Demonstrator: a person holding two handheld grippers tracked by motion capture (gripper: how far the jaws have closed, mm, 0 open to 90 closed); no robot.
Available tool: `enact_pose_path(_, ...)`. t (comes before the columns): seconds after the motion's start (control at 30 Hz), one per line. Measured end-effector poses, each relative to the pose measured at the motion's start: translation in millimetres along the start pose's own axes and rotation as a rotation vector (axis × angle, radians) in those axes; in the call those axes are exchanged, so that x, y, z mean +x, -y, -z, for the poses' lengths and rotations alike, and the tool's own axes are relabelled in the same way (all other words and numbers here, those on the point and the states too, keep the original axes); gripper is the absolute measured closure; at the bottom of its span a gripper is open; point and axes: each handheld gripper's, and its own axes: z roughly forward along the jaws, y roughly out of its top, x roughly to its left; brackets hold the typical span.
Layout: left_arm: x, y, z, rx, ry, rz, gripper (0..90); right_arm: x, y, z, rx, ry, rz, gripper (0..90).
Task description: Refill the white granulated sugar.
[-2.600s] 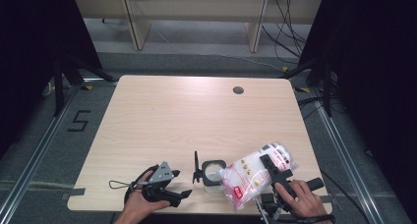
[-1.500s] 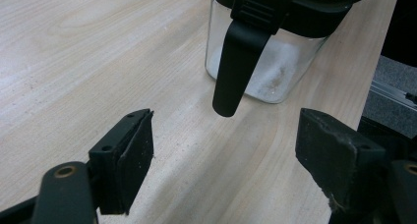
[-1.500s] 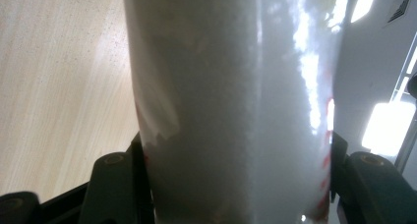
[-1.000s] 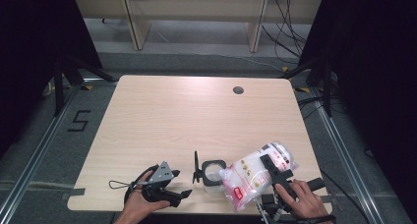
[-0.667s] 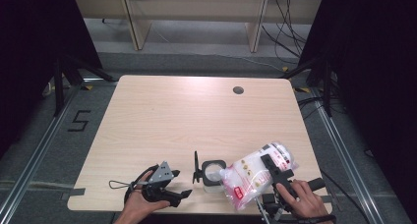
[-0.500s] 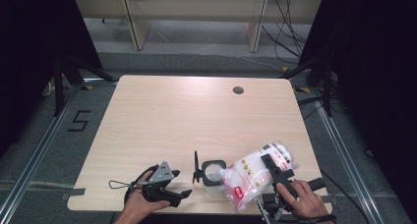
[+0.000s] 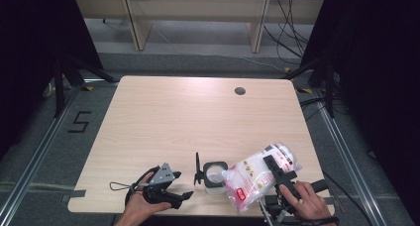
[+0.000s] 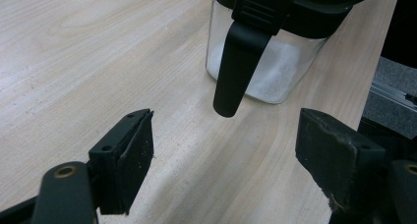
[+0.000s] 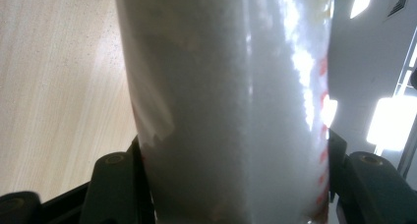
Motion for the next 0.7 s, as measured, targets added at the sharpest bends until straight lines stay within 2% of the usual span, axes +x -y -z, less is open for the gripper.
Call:
enact_pose_path(0.27, -0.2, 0.1, 0.0, 0.001, 0.001, 0.003, 21.9, -1.2, 0.1, 0.1, -0.007, 0.005, 0.011, 41.8)
enact_pose_path(0.43, 0.0, 0.0, 0.1, 0.001, -0.001, -0.001, 21.9, -0.3, 0.1, 0.8, -0.001, 0.012, -0.001, 41.8)
enact_pose_path(0.47, 0.0, 0.0, 0.1, 0.002, -0.001, -0.001, 21.9, 0.1, -0.2, 2.0, 0.017, -0.007, -0.011, 41.8)
enact_pose_path(0.5, 0.0, 0.0, 0.1, 0.002, -0.001, -0.002, 21.9, 1.7, -0.1, 1.9, 0.014, 0.006, -0.023, 41.8)
enact_pose_path(0.53, 0.1, -0.3, 0.4, 0.007, 0.003, -0.001, 21.9, -1.4, -1.4, 4.0, 0.045, -0.044, -0.009, 41.8)
enact_pose_path(0.57, 0.5, -0.5, 0.7, 0.013, 0.006, -0.001, 21.9, -1.3, -1.3, 2.8, 0.026, -0.025, -0.002, 41.8)
enact_pose_path(0.6, 0.8, -0.4, 0.8, 0.015, 0.006, -0.005, 21.9, 0.0, -0.9, 1.1, -0.004, 0.014, -0.003, 41.8)
enact_pose_path(0.67, 0.6, -0.7, 1.0, 0.017, 0.009, -0.002, 21.9, 0.1, -1.0, 1.2, -0.005, 0.010, -0.006, 41.8)
enact_pose_path(0.7, -0.1, 0.0, 0.1, 0.001, -0.001, -0.001, 21.9, -0.2, -1.1, 1.1, -0.007, 0.015, -0.003, 41.8)
